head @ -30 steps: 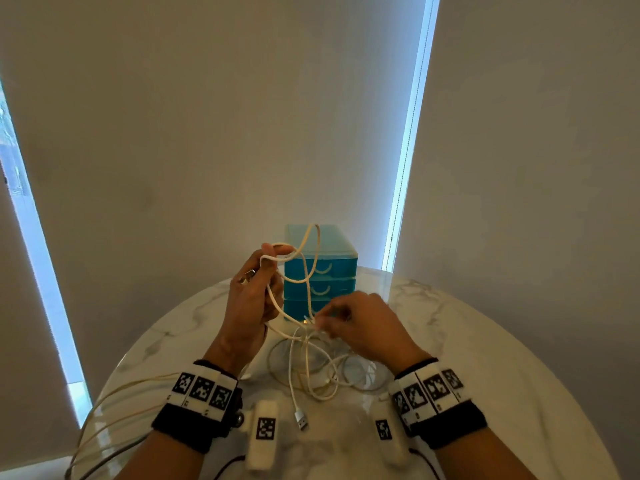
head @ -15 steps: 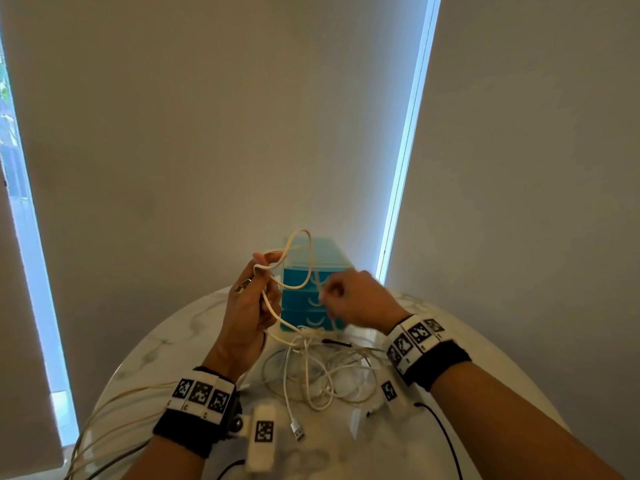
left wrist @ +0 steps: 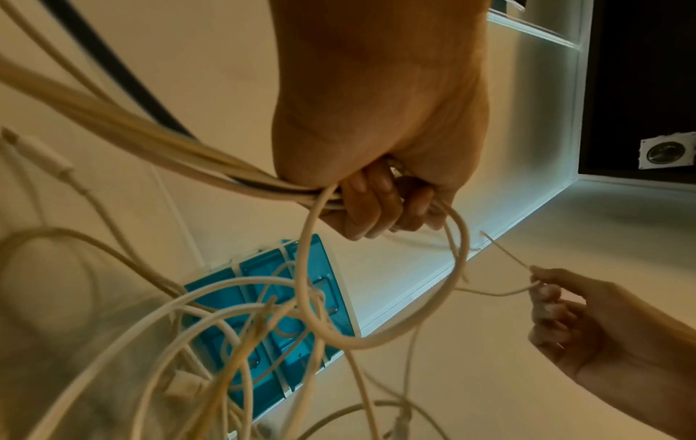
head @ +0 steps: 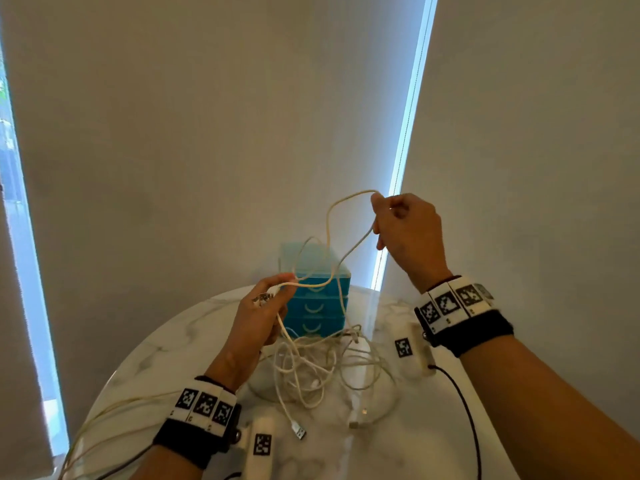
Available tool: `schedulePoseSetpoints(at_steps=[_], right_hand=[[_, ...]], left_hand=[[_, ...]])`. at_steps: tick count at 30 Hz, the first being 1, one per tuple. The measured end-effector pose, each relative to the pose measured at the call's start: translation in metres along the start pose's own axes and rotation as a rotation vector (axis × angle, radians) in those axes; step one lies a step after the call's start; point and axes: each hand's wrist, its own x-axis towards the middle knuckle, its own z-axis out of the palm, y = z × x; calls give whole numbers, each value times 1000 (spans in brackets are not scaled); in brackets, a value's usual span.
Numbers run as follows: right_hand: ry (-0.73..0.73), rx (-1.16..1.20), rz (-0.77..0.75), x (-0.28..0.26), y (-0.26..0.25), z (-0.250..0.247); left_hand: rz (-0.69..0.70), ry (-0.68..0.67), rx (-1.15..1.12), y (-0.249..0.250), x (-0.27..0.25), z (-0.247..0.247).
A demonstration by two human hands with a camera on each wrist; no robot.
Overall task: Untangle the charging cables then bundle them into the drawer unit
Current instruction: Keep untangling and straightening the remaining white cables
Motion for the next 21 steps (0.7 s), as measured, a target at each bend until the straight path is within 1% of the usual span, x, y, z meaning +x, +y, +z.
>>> schedulePoseSetpoints(at_steps=[3, 5, 8, 11, 15, 17, 19, 21], right_hand=[[-76, 109, 138, 1, 3, 0], [-100, 159, 183, -3, 10, 1], [-57, 233, 195, -8, 20, 0], [20, 434, 256, -6, 30, -5], [167, 823, 374, 1, 38, -16], [269, 947, 423, 7, 42, -22], [376, 970, 469, 12, 54, -24], [451, 909, 505, 15, 72, -23]], left_hand=[[-4, -16, 41, 0, -2, 0], [-17, -70, 31, 2, -3, 0], [-37, -155, 42, 6, -7, 2], [-36, -138, 33, 9, -6, -4], [0, -42, -1, 11, 2, -19], [16, 41, -123, 12, 8, -29], [6, 166, -330, 17, 14, -44], [17, 344, -507, 20, 19, -64]])
